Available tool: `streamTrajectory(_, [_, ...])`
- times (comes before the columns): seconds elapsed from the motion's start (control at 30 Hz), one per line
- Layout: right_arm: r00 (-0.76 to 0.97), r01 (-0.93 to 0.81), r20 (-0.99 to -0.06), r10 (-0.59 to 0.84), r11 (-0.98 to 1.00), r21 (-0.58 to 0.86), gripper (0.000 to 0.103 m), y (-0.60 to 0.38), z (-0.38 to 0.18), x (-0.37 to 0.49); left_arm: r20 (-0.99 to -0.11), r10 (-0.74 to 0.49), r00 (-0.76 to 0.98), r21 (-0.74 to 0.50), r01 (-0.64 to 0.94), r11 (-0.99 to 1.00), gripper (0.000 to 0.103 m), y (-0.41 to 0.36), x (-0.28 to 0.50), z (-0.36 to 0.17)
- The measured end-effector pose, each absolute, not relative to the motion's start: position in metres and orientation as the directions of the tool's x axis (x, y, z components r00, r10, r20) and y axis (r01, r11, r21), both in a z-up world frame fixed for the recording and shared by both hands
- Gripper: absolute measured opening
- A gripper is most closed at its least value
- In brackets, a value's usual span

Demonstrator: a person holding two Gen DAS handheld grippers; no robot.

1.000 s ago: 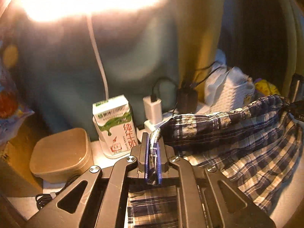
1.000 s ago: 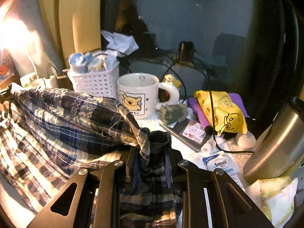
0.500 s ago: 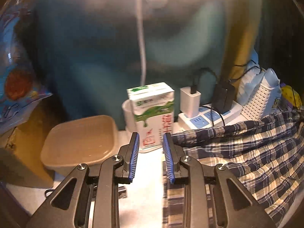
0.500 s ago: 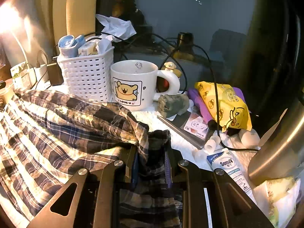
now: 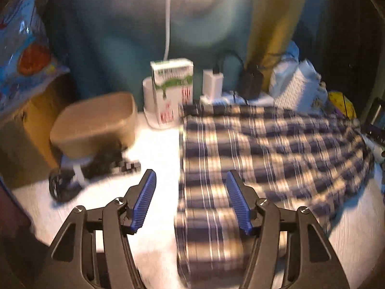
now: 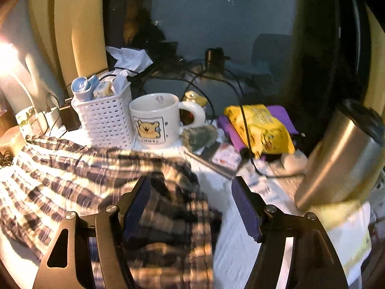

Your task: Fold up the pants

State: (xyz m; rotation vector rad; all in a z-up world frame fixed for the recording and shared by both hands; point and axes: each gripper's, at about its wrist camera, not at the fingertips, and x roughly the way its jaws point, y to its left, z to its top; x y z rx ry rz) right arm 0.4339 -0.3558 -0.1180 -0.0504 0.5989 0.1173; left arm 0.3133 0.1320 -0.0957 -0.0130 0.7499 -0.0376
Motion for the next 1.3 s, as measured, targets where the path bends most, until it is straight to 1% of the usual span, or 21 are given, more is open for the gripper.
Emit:
streamTrajectory(0.2, [0.791,-0.104,-0.599,0.125,0.992,0.069,0.072,-0.375,-0.130,0.402,-0.735,-0.068,0.675,-0.107,-0.016,0.994,0.063,0.140,0.287,-0.116])
streamTrajectory(0.23, [0.786,-0.101,-0.604,0.131,0.991,0.083,0.072,-0.378,-0.133,0.398,-0.738,-0.074,0.670,-0.117,-0.020,0.993,0.064,0.141,0.285,-0.119])
streamTrajectory(0.3, [0.775,-0.094,-0.615,0.145,0.989,0.114,0.072,-0.382,-0.138,0.388,-0.742,-0.104,0.662,-0.162,-0.027,0.986,0.077,0.142,0.276,-0.124])
streamTrajectory(0.37, [0.768,-0.087,-0.621,0.154,0.987,0.137,0.072,-0.384,-0.142,0.381,-0.748,-0.136,0.649,-0.199,-0.025,0.980,0.079,0.142,0.273,-0.130])
streamTrajectory(0.47, [0.754,-0.084,-0.632,0.177,0.981,0.175,0.075,-0.385,-0.148,0.371,-0.765,-0.161,0.623,-0.232,-0.034,0.972,0.079,0.140,0.269,-0.141])
streamTrajectory(0.7, [0.719,-0.088,-0.652,0.240,0.962,0.257,0.076,-0.382,-0.162,0.359,-0.772,-0.129,0.622,-0.200,-0.045,0.979,0.079,0.134,0.268,-0.145])
streamTrajectory(0.87, [0.683,-0.064,-0.679,0.271,0.947,0.315,0.077,-0.384,-0.177,0.367,-0.781,-0.100,0.616,-0.153,-0.034,0.988,0.079,0.127,0.270,-0.146])
streamTrajectory(0.93, [0.686,-0.064,-0.671,0.281,0.942,0.329,0.078,-0.384,-0.178,0.371,-0.781,-0.098,0.616,-0.138,-0.018,0.990,0.079,0.124,0.271,-0.146])
streamTrajectory(0.97, [0.683,-0.063,-0.669,0.293,0.936,0.346,0.078,-0.384,-0.178,0.374,-0.778,-0.112,0.619,-0.141,0.001,0.990,0.076,0.122,0.270,-0.146])
streamTrajectory(1.0, [0.687,-0.057,-0.664,0.294,0.933,0.354,0.078,-0.384,-0.178,0.377,-0.774,-0.115,0.623,-0.135,0.014,0.991,0.063,0.119,0.270,-0.146])
streamTrajectory(1.07, [0.686,-0.059,-0.661,0.305,0.928,0.368,0.078,-0.382,-0.178,0.383,-0.775,-0.087,0.626,-0.093,0.024,0.995,0.050,0.112,0.270,-0.145])
streamTrajectory(1.1, [0.684,-0.059,-0.662,0.305,0.928,0.367,0.075,-0.379,-0.177,0.386,-0.773,-0.083,0.629,-0.084,0.028,0.996,0.031,0.110,0.269,-0.145])
streamTrajectory(1.13, [0.676,-0.075,-0.665,0.319,0.927,0.368,0.052,-0.375,-0.177,0.389,-0.773,-0.092,0.628,-0.091,0.035,0.995,0.024,0.109,0.269,-0.145])
streamTrajectory(1.17, [0.661,-0.092,-0.670,0.338,0.923,0.375,0.036,-0.370,-0.180,0.392,-0.774,-0.107,0.624,-0.107,0.037,0.994,0.014,0.109,0.268,-0.144])
streamTrajectory(1.2, [0.653,-0.103,-0.671,0.350,0.919,0.379,0.031,-0.367,-0.181,0.393,-0.775,-0.118,0.620,-0.120,0.040,0.992,0.012,0.108,0.268,-0.144])
streamTrajectory(1.3, [0.668,-0.141,-0.657,0.349,0.926,0.349,0.028,-0.362,-0.176,0.388,-0.774,-0.113,0.623,-0.118,0.034,0.992,0.009,0.105,0.261,-0.141])
